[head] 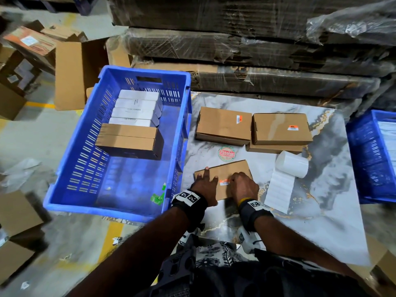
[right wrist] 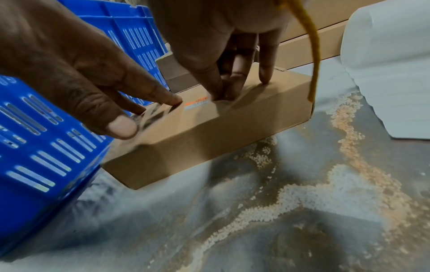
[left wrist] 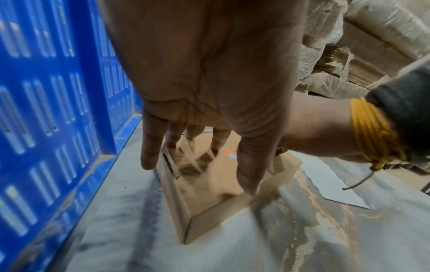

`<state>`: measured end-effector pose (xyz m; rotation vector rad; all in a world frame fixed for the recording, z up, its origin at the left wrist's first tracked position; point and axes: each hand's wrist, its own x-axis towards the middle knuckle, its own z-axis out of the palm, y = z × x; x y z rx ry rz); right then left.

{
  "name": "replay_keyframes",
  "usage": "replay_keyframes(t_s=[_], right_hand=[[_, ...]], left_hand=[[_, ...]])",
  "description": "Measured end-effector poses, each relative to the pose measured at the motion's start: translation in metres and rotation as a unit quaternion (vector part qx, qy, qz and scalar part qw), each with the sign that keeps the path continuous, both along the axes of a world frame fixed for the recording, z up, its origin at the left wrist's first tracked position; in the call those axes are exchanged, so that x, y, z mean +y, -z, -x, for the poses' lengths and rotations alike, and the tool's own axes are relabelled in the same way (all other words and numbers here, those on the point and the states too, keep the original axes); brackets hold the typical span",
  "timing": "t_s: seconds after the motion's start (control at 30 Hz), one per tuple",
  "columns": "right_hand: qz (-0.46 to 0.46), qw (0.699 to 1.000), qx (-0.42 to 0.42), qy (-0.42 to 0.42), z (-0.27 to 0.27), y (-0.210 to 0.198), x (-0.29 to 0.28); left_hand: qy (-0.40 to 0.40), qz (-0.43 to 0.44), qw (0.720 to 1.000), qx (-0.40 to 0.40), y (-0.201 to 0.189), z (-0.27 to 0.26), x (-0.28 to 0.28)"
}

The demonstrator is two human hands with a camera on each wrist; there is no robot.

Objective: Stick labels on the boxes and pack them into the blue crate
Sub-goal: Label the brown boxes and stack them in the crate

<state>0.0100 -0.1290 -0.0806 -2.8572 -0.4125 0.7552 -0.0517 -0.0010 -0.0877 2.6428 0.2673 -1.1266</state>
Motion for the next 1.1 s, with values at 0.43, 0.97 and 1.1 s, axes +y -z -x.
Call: replay_keyframes(t_s=[0.43,0.97,1.1], right_hand=[[-0.01,0.999,0.008,0.032,-0.001,0.012,-0.014],[0.044,0.998,-0.032,-0.027,-0.009,0.014,0.009],[0.056,0.996,-0.038,-0.05,-0.008,0.021,0.011]], left_hand=[[-0.001,0.013,1.0,-0.005,-0.003,0.001,0.002],[0.005,0.015,1.0,-0.005,-0.004,0.002,0.005],[0.014,0.012,1.0,-0.008,-0.004,0.003,0.006]])
